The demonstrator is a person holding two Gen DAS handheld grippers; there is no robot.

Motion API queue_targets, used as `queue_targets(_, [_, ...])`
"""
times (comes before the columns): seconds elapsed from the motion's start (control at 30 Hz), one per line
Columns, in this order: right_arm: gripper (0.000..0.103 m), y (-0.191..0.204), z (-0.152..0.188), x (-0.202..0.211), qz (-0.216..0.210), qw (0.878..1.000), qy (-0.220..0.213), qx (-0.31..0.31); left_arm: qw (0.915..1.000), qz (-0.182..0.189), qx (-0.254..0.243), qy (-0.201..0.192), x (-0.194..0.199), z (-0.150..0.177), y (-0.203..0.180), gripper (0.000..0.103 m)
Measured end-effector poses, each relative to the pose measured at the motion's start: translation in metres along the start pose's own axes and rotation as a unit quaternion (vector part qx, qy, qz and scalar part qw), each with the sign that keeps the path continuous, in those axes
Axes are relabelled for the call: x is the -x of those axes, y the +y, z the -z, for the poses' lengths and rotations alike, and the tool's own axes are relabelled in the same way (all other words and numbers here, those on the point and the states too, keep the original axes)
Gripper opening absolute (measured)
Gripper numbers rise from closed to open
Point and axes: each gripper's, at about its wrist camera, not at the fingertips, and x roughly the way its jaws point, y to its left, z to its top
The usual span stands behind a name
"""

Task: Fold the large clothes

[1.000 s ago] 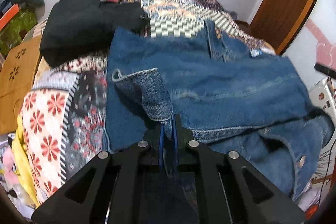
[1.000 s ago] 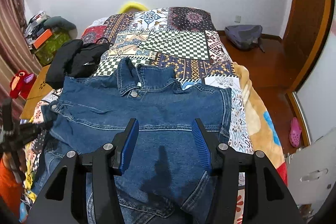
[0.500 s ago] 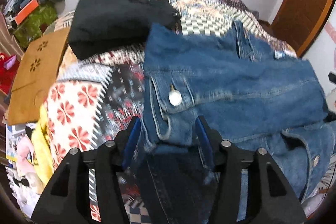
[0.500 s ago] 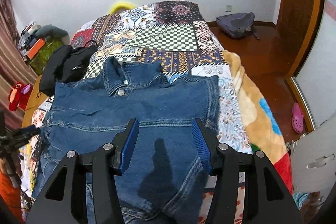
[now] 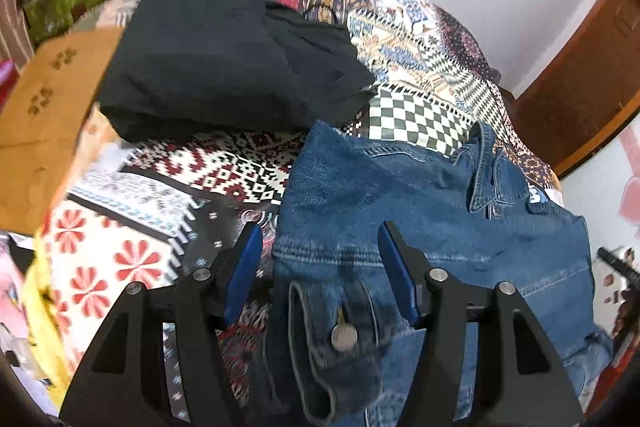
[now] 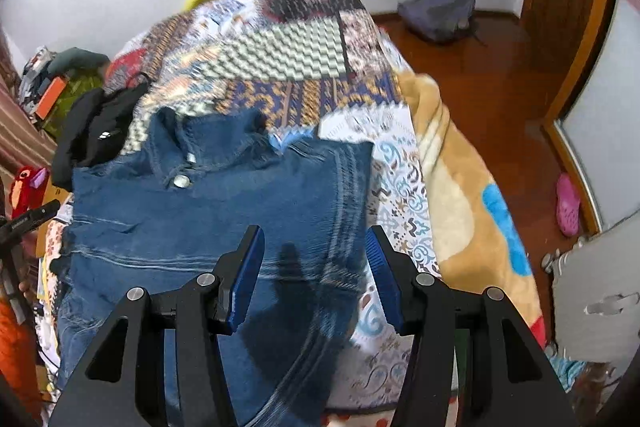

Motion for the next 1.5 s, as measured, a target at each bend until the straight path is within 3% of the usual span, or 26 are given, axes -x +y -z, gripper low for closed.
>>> queue_targets(0.13, [0.049, -0.014, -0.004, -0.023, -0.010, 0.999, 0.022, -0.035, 0.9986, 0.039, 0.021, 0.029, -0.029, -0.003, 0.008, 0.059])
queue_targets(0.23, [0.049, -0.016, -0.006, -0.031, -0.029, 0.998, 0.027, -0.050, 0.9985, 0.028, 0.028, 0.037, -0.049, -0.004, 0.012, 0.059])
queue_targets(0.3, [0.049, -0.013, -0.007, -0.035, -0.035, 0.998, 0.028, -0.048, 0.9973, 0.040, 0.038, 0.049, -0.059, -0.005, 0.016, 0.059])
queue_targets(0.47, [0.052, -0.004, -0.005, -0.035, -0.045, 0.998, 0.016, -0.028, 0.9937, 0.091, 0.044, 0.049, -0.066, -0.008, 0.018, 0.064])
queue_targets(0.57, [0.052, -0.008, -0.005, -0.042, -0.050, 0.998, 0.012, -0.033, 0.9943, 0.089, 0.041, 0.042, -0.068, -0.008, 0.017, 0.063])
queue_targets(0.63, [0.050, -0.014, -0.007, -0.048, -0.063, 0.997, 0.010, -0.042, 0.9959, 0.070, 0.046, 0.033, -0.068, -0.007, 0.013, 0.057])
queue_targets(0.7, [0.045, -0.020, -0.008, -0.049, -0.073, 0.995, 0.010, -0.061, 0.9981, 0.046, 0.030, 0.029, -0.066, -0.005, 0.008, 0.041])
queue_targets(0.77, [0.024, -0.022, -0.010, -0.046, -0.073, 0.995, 0.008, -0.070, 0.9988, 0.039, 0.017, 0.026, -0.063, -0.005, -0.001, 0.027])
queue_targets(0.87, [0.015, -0.018, -0.011, -0.037, -0.087, 0.994, 0.000, -0.068, 0.9982, 0.056, 0.010, 0.022, -0.052, -0.006, -0.011, 0.023])
queue_targets(1.07, [0.013, 0.008, -0.017, 0.007, -0.102, 0.993, -0.050, -0.022, 0.9929, 0.117, 0.014, 0.020, -0.022, -0.012, -0.028, 0.014])
queue_targets(1.27, [0.012, 0.028, -0.035, 0.043, -0.104, 0.990, -0.097, -0.004, 0.9896, 0.142, -0.020, -0.016, 0.027, -0.025, -0.066, 0.004])
queue_targets(1.5, [0.011, 0.045, -0.063, 0.070, -0.104, 0.985, -0.136, 0.022, 0.9815, 0.180, -0.042, -0.050, 0.066, -0.054, -0.101, 0.002])
